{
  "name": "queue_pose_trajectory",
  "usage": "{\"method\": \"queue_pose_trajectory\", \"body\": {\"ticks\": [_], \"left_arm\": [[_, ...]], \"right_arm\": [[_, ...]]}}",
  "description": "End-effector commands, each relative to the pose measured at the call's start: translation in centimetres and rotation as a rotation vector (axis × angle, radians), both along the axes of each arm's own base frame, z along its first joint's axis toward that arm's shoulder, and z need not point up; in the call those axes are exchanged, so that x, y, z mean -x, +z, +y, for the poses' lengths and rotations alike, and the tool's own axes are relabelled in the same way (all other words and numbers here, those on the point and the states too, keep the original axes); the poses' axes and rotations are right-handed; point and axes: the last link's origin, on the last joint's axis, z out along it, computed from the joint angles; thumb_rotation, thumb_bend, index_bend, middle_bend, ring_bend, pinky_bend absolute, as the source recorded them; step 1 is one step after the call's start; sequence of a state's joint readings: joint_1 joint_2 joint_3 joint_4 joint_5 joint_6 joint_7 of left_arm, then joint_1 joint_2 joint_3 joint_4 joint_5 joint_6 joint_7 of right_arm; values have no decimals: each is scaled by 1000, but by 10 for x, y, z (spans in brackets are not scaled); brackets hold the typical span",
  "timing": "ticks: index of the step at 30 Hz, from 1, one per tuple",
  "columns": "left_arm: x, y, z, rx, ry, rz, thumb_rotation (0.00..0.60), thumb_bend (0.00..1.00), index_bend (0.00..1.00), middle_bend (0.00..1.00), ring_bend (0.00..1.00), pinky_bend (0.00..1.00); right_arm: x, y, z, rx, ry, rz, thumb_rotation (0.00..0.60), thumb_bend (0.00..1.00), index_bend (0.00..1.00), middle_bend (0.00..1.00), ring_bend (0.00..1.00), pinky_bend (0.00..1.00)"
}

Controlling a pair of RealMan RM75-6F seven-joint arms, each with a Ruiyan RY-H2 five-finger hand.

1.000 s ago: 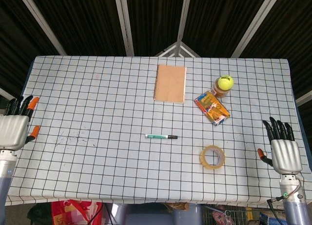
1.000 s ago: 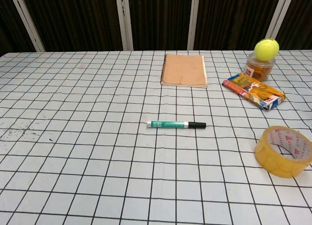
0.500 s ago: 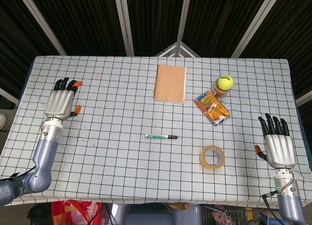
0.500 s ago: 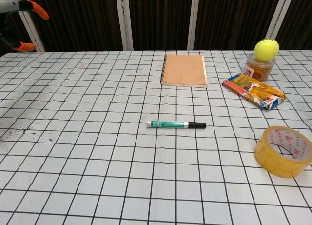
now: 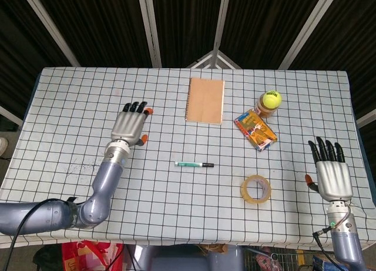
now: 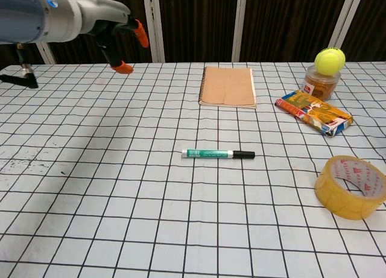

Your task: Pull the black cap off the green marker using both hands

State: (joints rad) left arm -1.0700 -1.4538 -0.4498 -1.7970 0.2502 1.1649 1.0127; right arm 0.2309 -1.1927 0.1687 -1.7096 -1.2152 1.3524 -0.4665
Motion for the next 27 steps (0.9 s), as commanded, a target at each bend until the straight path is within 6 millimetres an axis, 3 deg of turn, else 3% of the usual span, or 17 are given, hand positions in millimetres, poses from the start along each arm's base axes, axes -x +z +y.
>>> {"method": "queue_pose_trajectory", "body": {"ticks": [1, 10, 19, 27], "left_arm": [[-14, -10, -7, 27, -13, 17, 600, 488, 204, 25, 0, 0], [-36, -26, -6, 60, -13, 30, 600, 467, 212, 26, 0, 0], [-50, -76, -9, 162, -53, 67, 600, 467, 212, 24, 0, 0], [-72, -101, -18, 199, -79, 96, 600, 465, 248, 23, 0, 0]], "right_arm": [[2, -1, -1, -1, -9, -8, 600, 301, 100, 27, 16, 45], [5, -3, -2, 0, -14, -16, 600, 301, 101, 27, 14, 45], [3, -1, -3, 1, -21, -9, 600, 301, 101, 27, 13, 45], [4, -2, -7, -6, -20, -3, 600, 301, 100, 27, 10, 45]]}}
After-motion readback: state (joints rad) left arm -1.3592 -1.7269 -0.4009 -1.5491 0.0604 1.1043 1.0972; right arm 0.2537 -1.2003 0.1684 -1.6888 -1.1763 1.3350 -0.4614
